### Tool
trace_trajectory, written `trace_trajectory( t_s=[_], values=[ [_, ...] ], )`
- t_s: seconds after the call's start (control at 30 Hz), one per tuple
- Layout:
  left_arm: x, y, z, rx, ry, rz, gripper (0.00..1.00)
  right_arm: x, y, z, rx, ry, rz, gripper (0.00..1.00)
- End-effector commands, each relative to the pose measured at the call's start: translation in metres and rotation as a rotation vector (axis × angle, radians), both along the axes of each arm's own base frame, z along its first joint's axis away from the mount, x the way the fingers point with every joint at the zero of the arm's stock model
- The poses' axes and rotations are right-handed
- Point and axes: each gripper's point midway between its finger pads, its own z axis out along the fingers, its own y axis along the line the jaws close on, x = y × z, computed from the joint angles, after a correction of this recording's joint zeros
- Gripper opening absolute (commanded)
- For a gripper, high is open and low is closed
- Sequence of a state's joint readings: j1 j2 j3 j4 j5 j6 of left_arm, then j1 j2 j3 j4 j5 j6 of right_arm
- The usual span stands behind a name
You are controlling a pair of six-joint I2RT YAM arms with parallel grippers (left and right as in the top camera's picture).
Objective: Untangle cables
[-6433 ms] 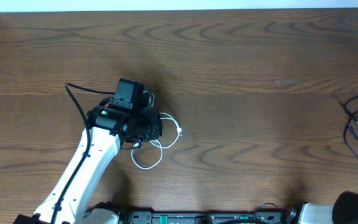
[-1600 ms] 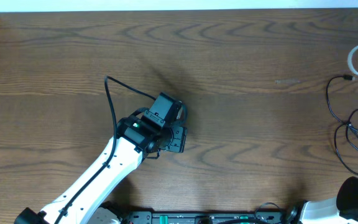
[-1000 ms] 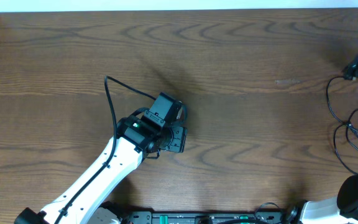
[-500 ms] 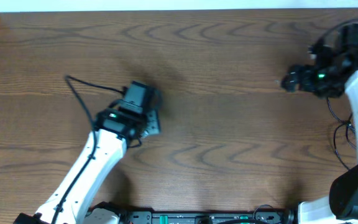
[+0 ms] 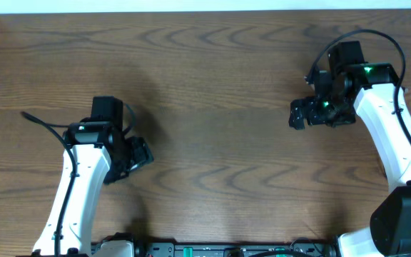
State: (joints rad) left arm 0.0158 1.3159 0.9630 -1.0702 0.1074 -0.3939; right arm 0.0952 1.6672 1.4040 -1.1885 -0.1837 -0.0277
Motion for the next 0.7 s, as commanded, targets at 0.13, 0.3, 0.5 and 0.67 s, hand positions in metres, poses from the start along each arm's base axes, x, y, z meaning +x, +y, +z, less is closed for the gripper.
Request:
trace_trajectory(
  t_s=[0.13,0.3,0.5,0.67],
  values=[
    [-0.028,0.0,0.002,-0.011,0.101,-0.073,0.8,-0.021,-0.007,0.016,-0.027,0.018,-0.056,0.99],
    [-0.03,-0.002,0.005,-0.026,0.091,-0.079,0.8,-0.031,-0.014,0.05,-0.048,-0.105,-0.065,0.99],
    [-0.029,-0.004,0.023,-0.025,-0.029,-0.116,0.8,-0.046,-0.018,0.087,-0.031,-0.342,-0.076,0.99],
    [-0.029,-0.004,0.05,0.002,-0.283,-0.122,0.8,-0.069,-0.024,0.102,-0.027,-0.542,-0.092,0.99]
  ],
)
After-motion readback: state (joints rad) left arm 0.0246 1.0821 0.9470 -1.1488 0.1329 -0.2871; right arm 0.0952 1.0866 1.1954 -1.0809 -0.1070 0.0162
